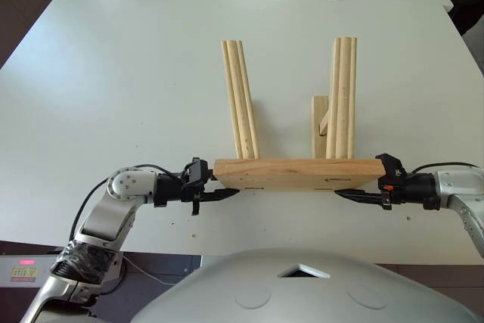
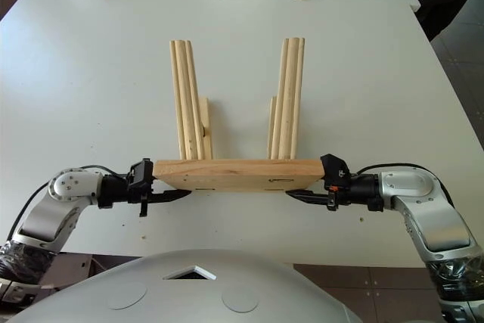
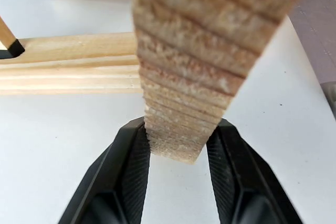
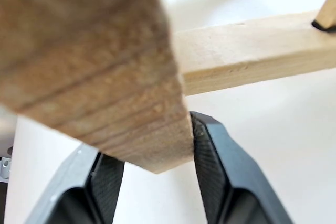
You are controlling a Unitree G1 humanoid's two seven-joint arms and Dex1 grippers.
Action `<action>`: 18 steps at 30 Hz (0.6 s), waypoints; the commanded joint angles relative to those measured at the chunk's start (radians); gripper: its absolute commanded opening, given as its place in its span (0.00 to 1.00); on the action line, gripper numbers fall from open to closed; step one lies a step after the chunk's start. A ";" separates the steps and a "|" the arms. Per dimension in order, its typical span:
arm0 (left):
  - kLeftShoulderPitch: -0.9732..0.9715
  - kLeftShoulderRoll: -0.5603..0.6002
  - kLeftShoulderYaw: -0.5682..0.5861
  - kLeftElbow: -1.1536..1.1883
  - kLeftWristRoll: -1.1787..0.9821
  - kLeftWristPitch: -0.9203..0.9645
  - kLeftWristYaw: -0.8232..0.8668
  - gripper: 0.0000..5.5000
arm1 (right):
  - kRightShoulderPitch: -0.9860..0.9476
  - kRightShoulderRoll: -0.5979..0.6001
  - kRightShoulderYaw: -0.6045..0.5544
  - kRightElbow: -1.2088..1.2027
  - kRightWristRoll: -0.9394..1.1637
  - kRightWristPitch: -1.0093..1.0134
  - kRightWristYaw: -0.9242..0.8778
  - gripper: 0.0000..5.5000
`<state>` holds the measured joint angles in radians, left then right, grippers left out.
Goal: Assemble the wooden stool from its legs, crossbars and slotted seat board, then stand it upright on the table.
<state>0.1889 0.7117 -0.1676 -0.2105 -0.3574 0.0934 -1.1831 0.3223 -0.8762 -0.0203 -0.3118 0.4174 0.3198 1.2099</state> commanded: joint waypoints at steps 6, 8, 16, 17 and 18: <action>0.066 0.071 0.164 -0.275 -0.196 0.201 0.044 0.27 | 0.060 -0.031 -0.116 -0.249 0.236 0.232 -0.033 0.32; 0.099 0.086 0.196 -0.330 -0.221 0.239 0.054 0.27 | 0.055 -0.048 -0.163 -0.298 0.309 0.306 -0.048 0.32; 0.158 0.121 0.358 -0.548 -0.403 0.468 0.184 0.27 | 0.003 -0.143 -0.319 -0.405 0.538 0.513 -0.048 0.32; 0.157 0.133 0.388 -0.571 -0.442 0.508 0.207 0.27 | -0.014 -0.159 -0.342 -0.405 0.588 0.551 -0.057 0.32; 0.158 0.158 0.424 -0.591 -0.494 0.550 0.213 0.27 | -0.037 -0.181 -0.369 -0.400 0.650 0.592 -0.069 0.32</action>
<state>0.3717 0.8697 0.1790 -0.6869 -0.7179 0.5610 -1.1143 0.3575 -1.0545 -0.3337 -0.6411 0.8155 0.8230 1.1713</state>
